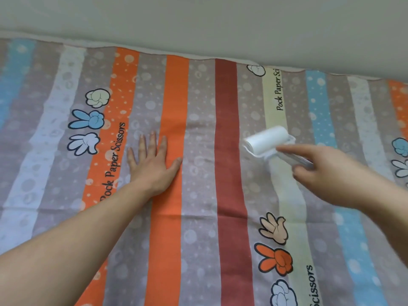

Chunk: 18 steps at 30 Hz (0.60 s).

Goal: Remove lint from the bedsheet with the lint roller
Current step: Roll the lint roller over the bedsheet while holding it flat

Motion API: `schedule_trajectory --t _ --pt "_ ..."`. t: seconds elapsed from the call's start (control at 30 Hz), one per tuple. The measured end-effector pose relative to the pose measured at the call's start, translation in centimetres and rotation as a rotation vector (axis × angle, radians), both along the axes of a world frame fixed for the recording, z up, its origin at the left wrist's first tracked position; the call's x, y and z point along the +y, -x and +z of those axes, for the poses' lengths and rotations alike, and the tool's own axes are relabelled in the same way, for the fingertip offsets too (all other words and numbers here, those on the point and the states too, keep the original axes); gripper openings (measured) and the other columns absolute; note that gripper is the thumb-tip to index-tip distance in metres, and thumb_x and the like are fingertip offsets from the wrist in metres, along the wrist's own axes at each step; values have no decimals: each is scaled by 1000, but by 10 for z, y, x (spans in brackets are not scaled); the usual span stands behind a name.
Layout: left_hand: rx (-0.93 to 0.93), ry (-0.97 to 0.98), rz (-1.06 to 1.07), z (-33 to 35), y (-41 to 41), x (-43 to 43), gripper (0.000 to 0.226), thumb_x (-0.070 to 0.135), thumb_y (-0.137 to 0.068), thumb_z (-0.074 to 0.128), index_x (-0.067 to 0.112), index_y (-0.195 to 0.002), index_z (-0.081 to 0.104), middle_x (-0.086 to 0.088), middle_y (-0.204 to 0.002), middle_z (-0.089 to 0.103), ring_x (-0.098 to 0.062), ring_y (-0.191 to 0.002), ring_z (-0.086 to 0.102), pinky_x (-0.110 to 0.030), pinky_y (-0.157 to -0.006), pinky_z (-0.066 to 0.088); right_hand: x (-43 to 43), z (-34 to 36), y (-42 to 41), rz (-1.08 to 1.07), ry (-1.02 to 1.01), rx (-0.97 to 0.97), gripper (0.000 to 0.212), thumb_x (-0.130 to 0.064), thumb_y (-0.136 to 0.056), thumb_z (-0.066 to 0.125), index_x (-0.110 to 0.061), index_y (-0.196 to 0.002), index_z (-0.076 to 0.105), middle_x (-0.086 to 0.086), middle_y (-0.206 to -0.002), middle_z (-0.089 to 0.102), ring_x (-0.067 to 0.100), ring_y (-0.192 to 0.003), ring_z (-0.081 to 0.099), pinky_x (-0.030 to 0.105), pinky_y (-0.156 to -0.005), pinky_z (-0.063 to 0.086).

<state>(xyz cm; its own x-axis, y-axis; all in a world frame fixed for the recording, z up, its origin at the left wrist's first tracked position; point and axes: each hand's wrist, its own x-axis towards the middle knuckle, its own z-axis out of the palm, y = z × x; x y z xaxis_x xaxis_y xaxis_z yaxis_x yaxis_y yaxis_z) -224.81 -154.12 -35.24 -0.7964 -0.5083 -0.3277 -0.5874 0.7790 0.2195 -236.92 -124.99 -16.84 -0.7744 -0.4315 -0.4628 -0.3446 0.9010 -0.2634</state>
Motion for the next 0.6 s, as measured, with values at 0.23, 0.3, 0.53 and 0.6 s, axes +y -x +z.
schedule_trajectory --t 0.23,0.3,0.53,0.6 --pt "16 -35 -23 -11 0 -7 81 69 -98 27 32 -161 -9 4 -166 -26 -22 -150 -31 -56 -118 -21 -155 -91 17 55 197 120 60 -12 -88 43 -32 -145 40 8 -140 53 32 -124 50 37 -101 44" --pt "33 -41 -27 -13 -1 -7 81 68 -98 26 32 -161 -9 4 -166 -26 -21 -150 -32 -56 -118 -21 -168 -107 21 52 152 118 64 -13 -84 43 -35 -144 38 11 -133 56 35 -119 53 42 -98 47" --pt "31 -37 -36 -14 0 -6 81 66 -98 27 30 -160 -11 3 -166 -28 -22 -149 -34 -56 -118 -22 -133 -122 6 104 83 142 62 -18 -87 40 -36 -146 34 12 -131 57 36 -113 55 43 -89 49" --pt "21 -38 -40 -13 0 -7 81 64 -99 28 30 -160 -11 3 -165 -29 -22 -149 -34 -56 -118 -22 -118 -119 -4 111 68 138 61 -19 -89 41 -35 -148 33 12 -133 57 36 -115 54 41 -90 48"
